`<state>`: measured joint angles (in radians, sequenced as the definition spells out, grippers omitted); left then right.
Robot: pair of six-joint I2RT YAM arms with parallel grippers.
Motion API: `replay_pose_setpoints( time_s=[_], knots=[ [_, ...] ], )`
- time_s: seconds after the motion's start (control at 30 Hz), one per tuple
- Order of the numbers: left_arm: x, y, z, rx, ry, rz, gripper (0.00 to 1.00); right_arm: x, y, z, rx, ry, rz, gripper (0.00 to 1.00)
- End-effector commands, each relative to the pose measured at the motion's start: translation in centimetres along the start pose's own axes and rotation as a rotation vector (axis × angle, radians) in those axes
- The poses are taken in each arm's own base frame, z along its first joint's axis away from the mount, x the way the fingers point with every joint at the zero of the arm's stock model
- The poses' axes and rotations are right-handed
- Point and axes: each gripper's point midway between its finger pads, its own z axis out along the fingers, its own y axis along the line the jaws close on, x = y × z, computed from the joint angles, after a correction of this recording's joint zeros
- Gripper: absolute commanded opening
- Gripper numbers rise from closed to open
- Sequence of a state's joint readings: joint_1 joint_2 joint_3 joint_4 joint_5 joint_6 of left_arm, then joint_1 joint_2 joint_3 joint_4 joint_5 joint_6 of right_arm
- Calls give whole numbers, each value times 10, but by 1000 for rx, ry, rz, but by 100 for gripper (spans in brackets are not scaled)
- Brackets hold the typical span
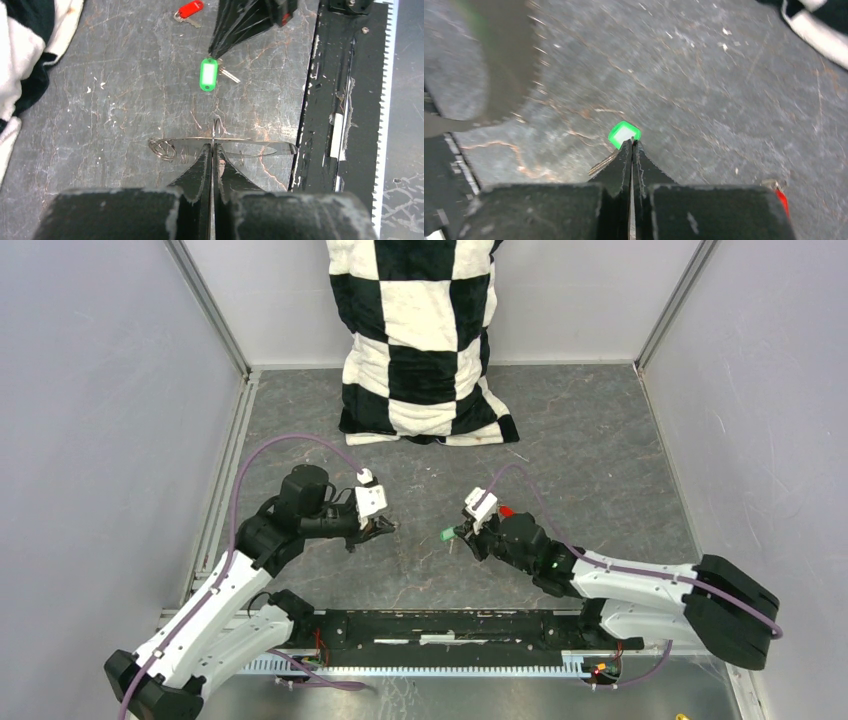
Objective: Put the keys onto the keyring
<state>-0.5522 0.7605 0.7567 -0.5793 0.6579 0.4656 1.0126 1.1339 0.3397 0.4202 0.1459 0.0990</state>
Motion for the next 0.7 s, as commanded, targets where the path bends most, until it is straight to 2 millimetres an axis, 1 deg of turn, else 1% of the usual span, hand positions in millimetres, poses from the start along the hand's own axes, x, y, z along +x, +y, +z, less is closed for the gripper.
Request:
replay_pose_setpoints(
  time_s=[0.0,0.1,0.23,0.37,0.5,0.67],
  knots=[
    [-11,15,4,-69,-34,-58,2,-50,38,-10,-210,-100,24,0],
    [-9,17,7,-77,-37,-62,2,-70,56,-17,-307,-139,54,0],
    [-5,21,10,-93,-31,-71,2,-100,69,-25,-379,-204,71,0],
    [0,23,12,-98,-18,-79,2,-122,84,-29,-444,-240,55,0],
    [0,21,12,-89,-22,-79,2,-138,95,-30,-493,-284,65,0],
    [-3,21,12,-87,-30,-75,2,-151,104,-26,-523,-302,69,0]
  ],
)
